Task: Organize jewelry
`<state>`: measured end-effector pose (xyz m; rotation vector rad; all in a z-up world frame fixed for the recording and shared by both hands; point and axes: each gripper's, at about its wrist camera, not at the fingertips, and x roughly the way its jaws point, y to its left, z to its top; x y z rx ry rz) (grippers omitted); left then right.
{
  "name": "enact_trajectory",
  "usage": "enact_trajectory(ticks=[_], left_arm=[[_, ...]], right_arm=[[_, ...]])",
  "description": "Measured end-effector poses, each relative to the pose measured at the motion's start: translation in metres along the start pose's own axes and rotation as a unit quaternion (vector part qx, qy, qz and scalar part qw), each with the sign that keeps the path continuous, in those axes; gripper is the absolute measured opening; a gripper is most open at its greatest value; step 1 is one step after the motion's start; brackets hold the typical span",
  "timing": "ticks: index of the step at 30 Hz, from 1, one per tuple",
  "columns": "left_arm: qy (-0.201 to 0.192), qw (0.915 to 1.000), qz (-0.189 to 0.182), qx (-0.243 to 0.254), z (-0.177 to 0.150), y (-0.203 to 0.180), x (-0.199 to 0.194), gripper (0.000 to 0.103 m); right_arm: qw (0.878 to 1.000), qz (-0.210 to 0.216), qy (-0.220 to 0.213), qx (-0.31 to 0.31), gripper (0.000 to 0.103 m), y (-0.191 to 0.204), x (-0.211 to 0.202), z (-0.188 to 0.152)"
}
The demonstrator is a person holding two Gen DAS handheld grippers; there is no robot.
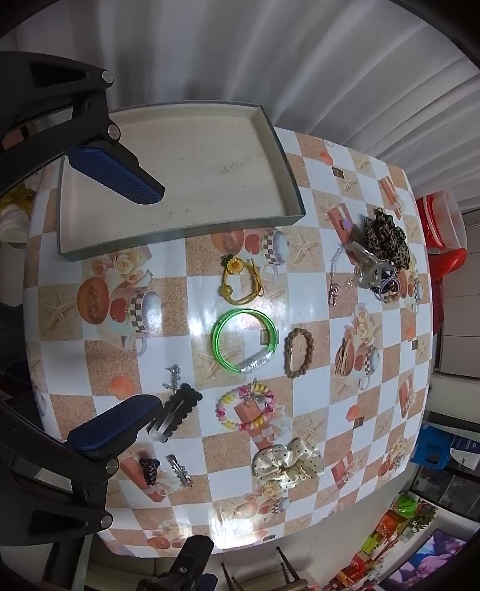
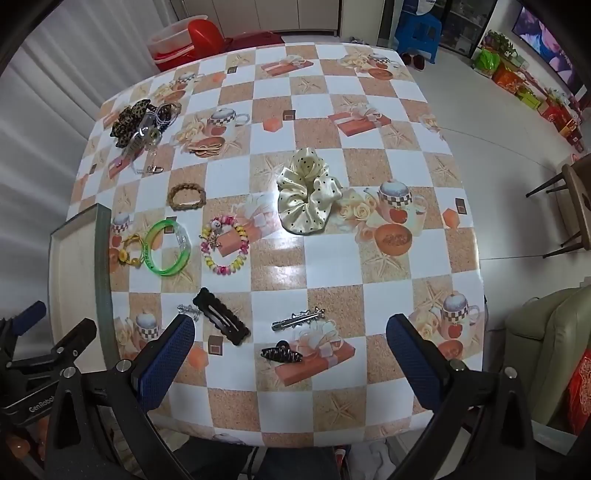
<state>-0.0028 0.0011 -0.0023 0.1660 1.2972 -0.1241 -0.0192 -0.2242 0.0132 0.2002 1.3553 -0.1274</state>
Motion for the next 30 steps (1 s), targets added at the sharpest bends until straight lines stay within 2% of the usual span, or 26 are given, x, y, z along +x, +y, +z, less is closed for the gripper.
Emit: enact_trajectory(ticks=[3, 4, 5, 30], left_arm=[[0.018, 0.9998, -0.002, 0.005, 0.004, 0.0, -0.001, 0.103], [0.026, 0.9996, -0.009, 0.003, 0.007, 0.004, -0.001, 0.103], [0.027, 0.9996, -0.01, 0.002, 0.008, 0.004, 0.0, 0.103], [0.025, 0.9997, -0.001, 0.0, 0.002, 0.002, 0.002, 0.103]], right_arm=[[1.0, 0.008, -0.01, 0.006, 0.103, 0.004, -0.005, -0.006], [1.0, -0.011, 0.022, -0.003, 0.103, 0.006, -0.004, -0.001], [1.0, -0.011, 0.023, -0.003, 0.103, 0.005, -0.004, -0.001], [1.0, -0.018, 0.024, -0.009, 0.103, 0.006, -0.002, 0.0]])
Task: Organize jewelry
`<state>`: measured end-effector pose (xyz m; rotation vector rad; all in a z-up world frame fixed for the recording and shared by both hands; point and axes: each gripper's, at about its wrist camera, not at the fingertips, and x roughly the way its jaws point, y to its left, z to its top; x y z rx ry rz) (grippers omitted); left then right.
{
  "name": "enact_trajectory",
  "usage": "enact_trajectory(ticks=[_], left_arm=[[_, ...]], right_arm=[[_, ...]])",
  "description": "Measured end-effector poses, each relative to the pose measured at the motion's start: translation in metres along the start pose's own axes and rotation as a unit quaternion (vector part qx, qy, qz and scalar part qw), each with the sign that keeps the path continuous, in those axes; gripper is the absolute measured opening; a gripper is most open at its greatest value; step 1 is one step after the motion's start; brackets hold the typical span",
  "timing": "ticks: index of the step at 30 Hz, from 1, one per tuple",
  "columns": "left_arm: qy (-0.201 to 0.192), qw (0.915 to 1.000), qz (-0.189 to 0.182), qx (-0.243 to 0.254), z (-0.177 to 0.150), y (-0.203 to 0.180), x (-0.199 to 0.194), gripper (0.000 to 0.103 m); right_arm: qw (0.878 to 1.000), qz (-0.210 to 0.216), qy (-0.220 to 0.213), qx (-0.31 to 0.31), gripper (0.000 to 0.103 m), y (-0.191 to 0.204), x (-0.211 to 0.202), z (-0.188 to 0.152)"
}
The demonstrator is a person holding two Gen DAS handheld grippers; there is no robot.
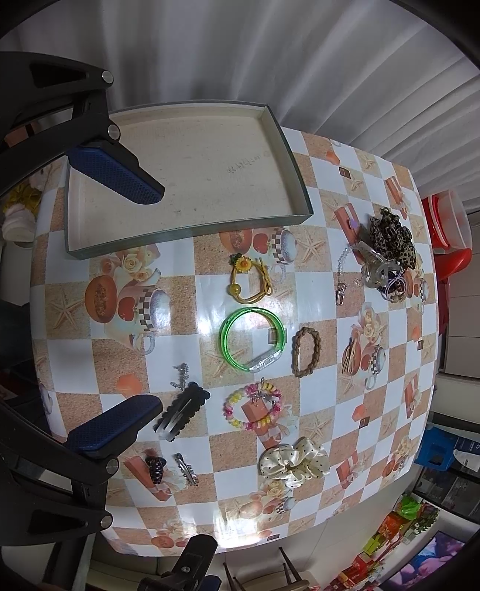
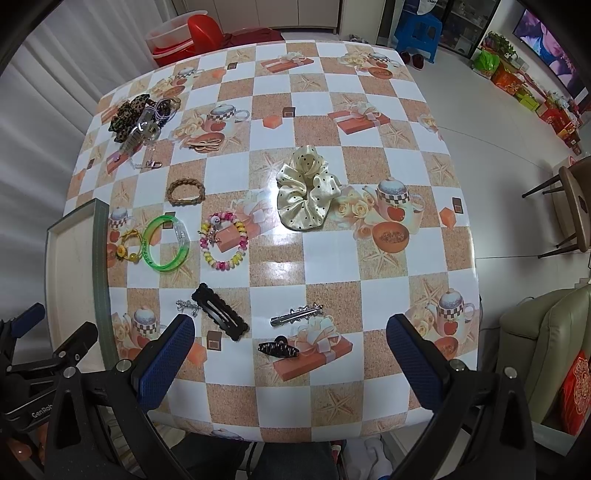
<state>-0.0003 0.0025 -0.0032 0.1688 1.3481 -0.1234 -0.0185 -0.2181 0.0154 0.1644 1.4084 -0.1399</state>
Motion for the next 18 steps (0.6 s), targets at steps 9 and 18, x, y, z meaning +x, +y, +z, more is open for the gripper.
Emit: enact_trajectory(ticks=[9, 18], left_arm=[[0.0, 1.0, 0.0, 0.002, -0.002, 0.0, -0.0004, 0.103], [0.001, 1.0, 0.001, 0.0, -0.0017, -0.0008, -0.0003, 0.103]], right_arm=[[1.0, -0.001, 0.001, 0.0, 0.103, 0.0002, -0.0001, -0.0005], [1.0, 0.0, 0.002, 0.0, 0.103, -0.0014, -0.0001, 0.0]])
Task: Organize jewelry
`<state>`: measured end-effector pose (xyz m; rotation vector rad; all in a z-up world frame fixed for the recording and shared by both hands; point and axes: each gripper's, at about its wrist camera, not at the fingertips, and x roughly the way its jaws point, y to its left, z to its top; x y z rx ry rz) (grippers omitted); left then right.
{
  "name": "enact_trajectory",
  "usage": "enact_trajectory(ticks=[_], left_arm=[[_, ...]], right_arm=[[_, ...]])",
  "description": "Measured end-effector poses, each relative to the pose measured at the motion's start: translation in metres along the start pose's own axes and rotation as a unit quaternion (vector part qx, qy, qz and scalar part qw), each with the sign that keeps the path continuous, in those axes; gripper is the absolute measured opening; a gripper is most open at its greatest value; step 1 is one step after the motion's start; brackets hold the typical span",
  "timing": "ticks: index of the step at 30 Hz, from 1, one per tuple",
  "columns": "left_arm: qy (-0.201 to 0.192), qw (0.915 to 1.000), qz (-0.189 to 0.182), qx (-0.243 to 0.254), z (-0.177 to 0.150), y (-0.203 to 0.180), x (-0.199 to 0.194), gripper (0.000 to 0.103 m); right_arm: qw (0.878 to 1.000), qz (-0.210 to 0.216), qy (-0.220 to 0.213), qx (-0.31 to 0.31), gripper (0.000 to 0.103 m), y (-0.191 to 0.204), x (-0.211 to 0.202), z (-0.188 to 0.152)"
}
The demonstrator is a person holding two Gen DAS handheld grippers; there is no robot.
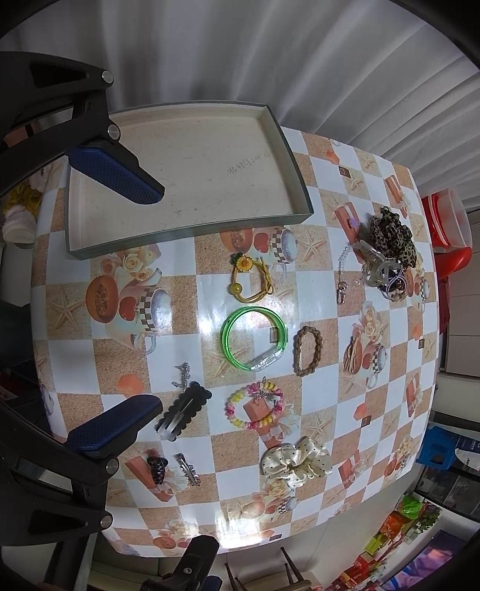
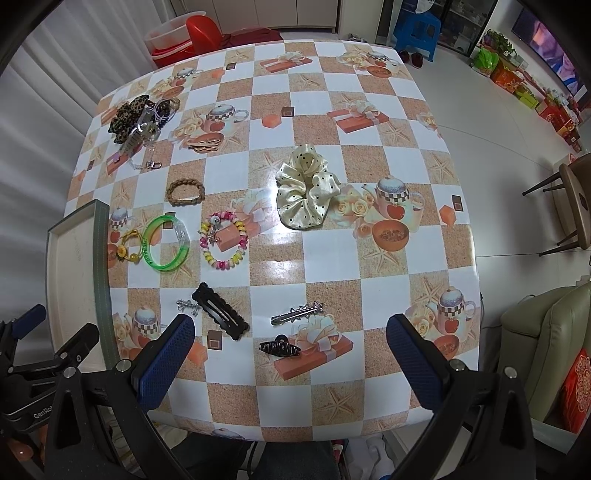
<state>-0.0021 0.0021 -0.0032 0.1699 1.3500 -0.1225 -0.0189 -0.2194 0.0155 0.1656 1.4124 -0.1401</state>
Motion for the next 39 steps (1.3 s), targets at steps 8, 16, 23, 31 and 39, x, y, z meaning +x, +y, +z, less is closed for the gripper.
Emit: enact_trajectory(ticks=[8, 16, 23, 31, 39], left_arm=[[0.001, 1.0, 0.001, 0.0, -0.003, -0.001, 0.001, 0.103], [0.01, 0.9999, 0.0, -0.008, -0.007, 0.003, 0.006, 0.103], [0.021, 0.9997, 0.002, -0.015, 0.001, 0.003, 0.01, 0.103], [0.025, 0.9996, 0.002, -0.014, 0.004, 0.0, 0.013, 0.103], [0.028, 0.9995, 0.002, -0.015, 0.006, -0.003, 0.016, 0.103]], right_arm=[[1.0, 0.0, 0.0, 0.001, 0.103, -0.002, 0.0, 0.001], [1.0, 0.0, 0.005, 0.007, 0.103, -0.007, 0.004, -0.001], [1.0, 0.001, 0.009, 0.01, 0.103, -0.012, 0.006, 0.002], [1.0, 0.002, 0.01, 0.011, 0.103, -0.014, 0.009, 0.003], [1.0, 0.002, 0.011, 0.011, 0.103, -0.014, 0.01, 0.004]])
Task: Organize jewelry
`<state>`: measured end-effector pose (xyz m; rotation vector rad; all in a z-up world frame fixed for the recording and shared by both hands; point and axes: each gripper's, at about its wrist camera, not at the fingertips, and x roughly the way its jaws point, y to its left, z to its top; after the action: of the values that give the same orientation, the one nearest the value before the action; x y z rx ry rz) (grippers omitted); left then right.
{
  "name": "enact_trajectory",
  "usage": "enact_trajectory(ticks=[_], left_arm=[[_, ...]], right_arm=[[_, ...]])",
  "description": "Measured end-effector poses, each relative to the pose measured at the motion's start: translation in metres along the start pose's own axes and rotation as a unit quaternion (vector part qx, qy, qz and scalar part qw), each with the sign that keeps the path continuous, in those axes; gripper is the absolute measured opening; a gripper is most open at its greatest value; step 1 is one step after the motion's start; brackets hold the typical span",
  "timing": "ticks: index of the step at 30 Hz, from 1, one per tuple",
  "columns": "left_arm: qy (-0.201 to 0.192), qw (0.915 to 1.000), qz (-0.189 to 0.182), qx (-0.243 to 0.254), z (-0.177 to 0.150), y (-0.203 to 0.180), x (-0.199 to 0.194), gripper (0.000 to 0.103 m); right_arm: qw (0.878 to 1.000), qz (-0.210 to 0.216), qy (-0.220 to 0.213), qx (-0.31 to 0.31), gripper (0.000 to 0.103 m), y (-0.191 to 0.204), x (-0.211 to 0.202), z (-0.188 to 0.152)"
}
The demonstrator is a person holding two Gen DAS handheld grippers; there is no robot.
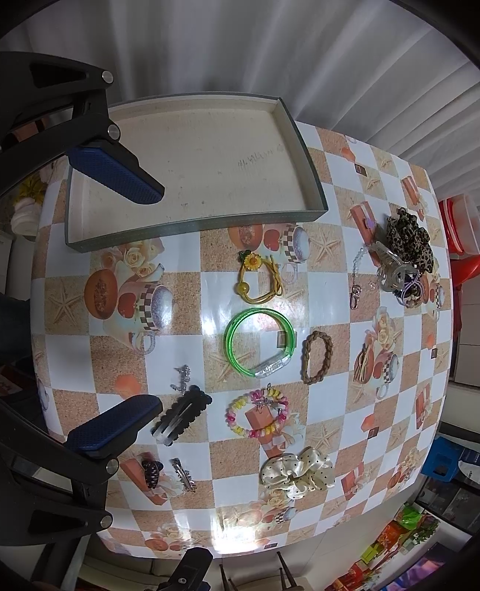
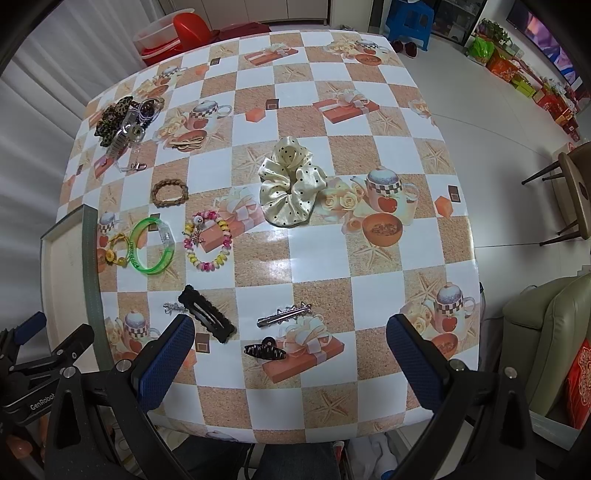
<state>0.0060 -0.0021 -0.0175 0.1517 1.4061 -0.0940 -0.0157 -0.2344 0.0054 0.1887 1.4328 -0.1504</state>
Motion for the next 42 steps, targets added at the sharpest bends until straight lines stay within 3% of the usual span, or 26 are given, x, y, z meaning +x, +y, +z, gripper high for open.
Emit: enact_trajectory(ticks=[16, 35, 40, 42], left_arm=[[0.026, 0.9987, -0.011, -0.041, 0.021, 0.003, 0.038, 0.103], [0.027, 0.9948, -0.032, -0.093, 0.046, 0.009, 0.086, 0.103], [0.031, 0.9925, -0.05, -0.107, 0.057, 0.009, 0.103, 0.091], [0.033, 0.9914, -0.059, -0.112, 0.061, 0.008, 0.11, 0.079]], right_arm=[[1.0, -0.008, 0.024, -0.002, 0.103, -0.01, 0.026, 0.017], [0.999, -0.004, 0.032, -0.005, 0.103, -0.029, 0.074, 0.055], [1.0, -0.001, 0.026, -0.005, 0.103, -0.031, 0.089, 0.073], [1.0, -0.002, 0.023, -0.007, 0.103, -0.029, 0.096, 0.081]])
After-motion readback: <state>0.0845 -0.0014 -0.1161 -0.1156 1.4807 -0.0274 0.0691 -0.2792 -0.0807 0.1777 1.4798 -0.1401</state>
